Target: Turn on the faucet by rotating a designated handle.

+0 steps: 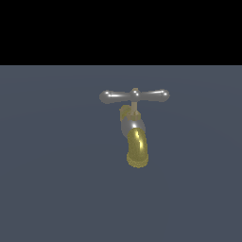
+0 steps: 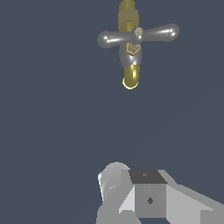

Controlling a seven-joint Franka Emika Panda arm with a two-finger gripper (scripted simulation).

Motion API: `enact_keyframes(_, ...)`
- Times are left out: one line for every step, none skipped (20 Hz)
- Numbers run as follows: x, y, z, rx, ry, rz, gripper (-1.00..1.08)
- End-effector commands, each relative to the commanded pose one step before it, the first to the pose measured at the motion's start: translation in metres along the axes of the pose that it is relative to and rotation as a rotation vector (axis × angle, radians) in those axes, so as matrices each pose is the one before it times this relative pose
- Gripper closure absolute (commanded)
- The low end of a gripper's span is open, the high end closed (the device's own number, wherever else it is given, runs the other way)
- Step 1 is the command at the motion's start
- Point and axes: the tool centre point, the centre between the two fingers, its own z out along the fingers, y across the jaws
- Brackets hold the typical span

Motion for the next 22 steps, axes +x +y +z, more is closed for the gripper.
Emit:
enact_keyframes(0.00000, 0.00001, 0.00000, 0.00000, 0.00000, 0.00000, 1.08)
enact_keyframes(0.00000, 0.00004, 0.00009, -0.00005, 0.00002, -0.00069, 1.08)
enact_keyframes(0.00003, 0.00031, 0.00027, -0.00006, 0.00003, -0.00154, 1.08)
enact_keyframes(0.00004, 0.00044, 0.00045, -0.00012, 0.00005, -0.00284, 1.08)
enact_keyframes(0.00006, 0.00064, 0.00063, -0.00017, 0.00007, -0.00390, 1.08)
enact_keyframes(0.00007, 0.00081, 0.00081, -0.00022, 0.00009, -0.00507, 1.08)
enact_keyframes(0.00009, 0.00100, 0.00099, -0.00027, 0.00011, -0.00617, 1.08)
enact_keyframes(0.00011, 0.00119, 0.00118, -0.00031, 0.00013, -0.00730, 1.08)
enact_keyframes(0.00013, 0.00136, 0.00136, -0.00036, 0.00015, -0.00845, 1.08)
enact_keyframes(0.00014, 0.00155, 0.00154, -0.00041, 0.00017, -0.00958, 1.08)
enact_keyframes(0.00016, 0.00174, 0.00172, -0.00046, 0.00019, -0.01069, 1.08)
enact_keyframes(0.00018, 0.00192, 0.00190, -0.00051, 0.00021, -0.01183, 1.08)
enact_keyframes(0.00020, 0.00210, 0.00209, -0.00057, 0.00023, -0.01298, 1.08)
enact_keyframes(0.00022, 0.00229, 0.00227, -0.00062, 0.00025, -0.01410, 1.08)
enact_keyframes(0.00024, 0.00248, 0.00245, -0.00067, 0.00027, -0.01525, 1.08)
enact_keyframes(0.00026, 0.00266, 0.00264, -0.00072, 0.00030, -0.01640, 1.08)
enact_keyframes(0.00028, 0.00286, 0.00282, -0.00078, 0.00032, -0.01753, 1.08)
enact_keyframes(0.00030, 0.00305, 0.00300, -0.00083, 0.00034, -0.01867, 1.08)
enact_keyframes(0.00032, 0.00323, 0.00319, -0.00089, 0.00036, -0.01984, 1.08)
enact_keyframes(0.00034, 0.00343, 0.00338, -0.00094, 0.00039, -0.02099, 1.08)
enact_keyframes(0.00036, 0.00361, 0.00355, -0.00100, 0.00041, -0.02207, 1.08)
enact_keyframes(0.00037, 0.00368, 0.00362, -0.00102, 0.00042, -0.02248, 1.08)
